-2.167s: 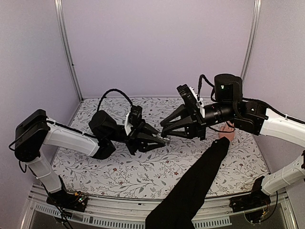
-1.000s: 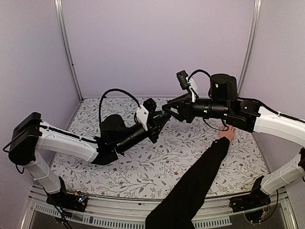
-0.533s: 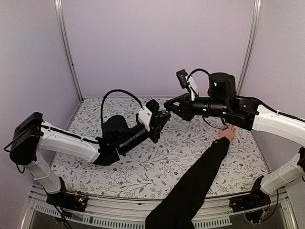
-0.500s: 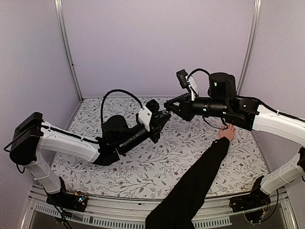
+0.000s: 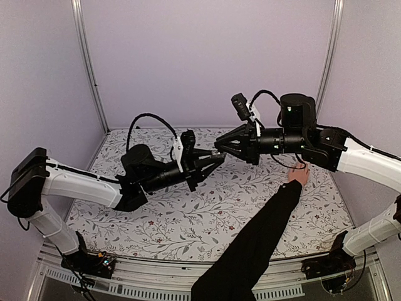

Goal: Paint the nails
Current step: Unscrew the nail polish bottle.

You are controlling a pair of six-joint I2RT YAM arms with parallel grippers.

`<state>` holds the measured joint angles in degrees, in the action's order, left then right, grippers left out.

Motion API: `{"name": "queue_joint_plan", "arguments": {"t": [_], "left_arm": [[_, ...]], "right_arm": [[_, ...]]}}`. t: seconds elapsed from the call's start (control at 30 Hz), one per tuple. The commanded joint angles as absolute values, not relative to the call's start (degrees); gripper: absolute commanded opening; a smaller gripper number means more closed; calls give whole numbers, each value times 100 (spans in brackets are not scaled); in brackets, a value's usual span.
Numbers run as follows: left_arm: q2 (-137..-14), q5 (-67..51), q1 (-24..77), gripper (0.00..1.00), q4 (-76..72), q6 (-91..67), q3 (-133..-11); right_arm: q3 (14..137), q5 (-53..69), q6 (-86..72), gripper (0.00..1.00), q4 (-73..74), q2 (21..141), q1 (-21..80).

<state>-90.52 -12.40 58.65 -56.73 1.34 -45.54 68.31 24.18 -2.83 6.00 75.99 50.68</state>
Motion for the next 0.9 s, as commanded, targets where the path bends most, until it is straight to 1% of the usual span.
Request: {"name": "queue_joint_plan", "arguments": {"t": [0.0, 0.17, 0.5, 0.63, 0.77, 0.87], "left_arm": [[-8877, -3665, 5911, 0, -6221, -176, -4439], [-8924, -4787, 5777, 0, -6885, -824, -4377], [-9314, -6220, 5733, 0, -8216, -2269, -4644], [-9578, -6477, 5727, 0, -8910, -2895, -4764], [-9655, -6506, 5700, 0, -9071, -3017, -4808], [-9638, -6389, 5672, 0, -8974, -2935, -4793]], "right_arm": [[7005, 3330, 53, 0, 399, 7515, 5120], [7076, 3963, 423, 0, 578, 7489, 5115], [7429, 5134, 1228, 0, 1234, 7636, 5116], [7517, 5529, 1434, 0, 1335, 7714, 5124], [7544, 5660, 1543, 0, 1433, 7726, 5134], [7527, 5568, 1564, 5, 1468, 7703, 5128]]}}
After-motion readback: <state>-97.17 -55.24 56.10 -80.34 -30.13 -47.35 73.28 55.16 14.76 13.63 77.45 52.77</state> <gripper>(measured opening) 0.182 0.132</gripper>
